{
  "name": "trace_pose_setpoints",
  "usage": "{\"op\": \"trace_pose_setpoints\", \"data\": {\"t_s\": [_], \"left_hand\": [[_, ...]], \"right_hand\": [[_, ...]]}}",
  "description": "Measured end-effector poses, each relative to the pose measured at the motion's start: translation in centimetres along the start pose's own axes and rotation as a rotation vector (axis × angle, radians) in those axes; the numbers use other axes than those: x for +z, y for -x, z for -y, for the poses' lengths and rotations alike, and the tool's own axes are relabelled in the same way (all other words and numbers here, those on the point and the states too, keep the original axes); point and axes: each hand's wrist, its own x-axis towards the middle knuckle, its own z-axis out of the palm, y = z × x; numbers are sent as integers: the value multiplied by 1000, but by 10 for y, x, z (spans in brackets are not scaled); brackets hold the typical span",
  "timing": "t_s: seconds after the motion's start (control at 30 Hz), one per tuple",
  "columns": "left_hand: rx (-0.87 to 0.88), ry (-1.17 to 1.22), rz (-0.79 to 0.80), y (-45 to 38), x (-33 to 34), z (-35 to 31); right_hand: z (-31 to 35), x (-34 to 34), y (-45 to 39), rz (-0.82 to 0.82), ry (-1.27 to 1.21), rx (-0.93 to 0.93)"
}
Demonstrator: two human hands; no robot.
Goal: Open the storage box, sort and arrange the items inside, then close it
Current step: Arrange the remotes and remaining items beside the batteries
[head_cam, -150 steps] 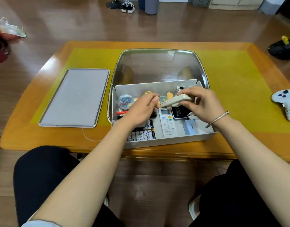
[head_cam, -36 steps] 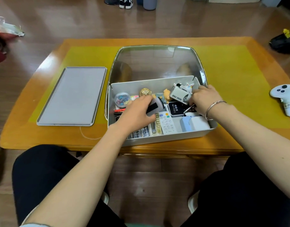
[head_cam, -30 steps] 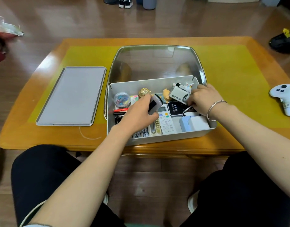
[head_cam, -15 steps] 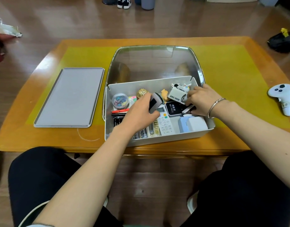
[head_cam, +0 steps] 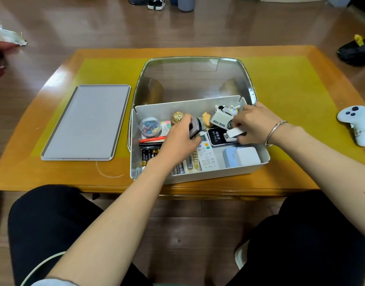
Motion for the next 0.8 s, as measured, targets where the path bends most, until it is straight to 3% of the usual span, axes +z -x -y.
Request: {"op": "trace_pose_setpoints", "data": {"t_s": [0.2,0.37,0.67,0.8], "left_hand": [[77,-133,68,-3,4,1],[97,-258,113,0,0,5],[180,-463,452,2,1,2],[178,-477,507,3,0,4]], "right_hand": [[13,-14,-2,-64,-283,-12],[27,-23,-9,163,-503,-2],[54,-2,-32,466,-368,111],[63,-2,-36,362,-288,82]]}}
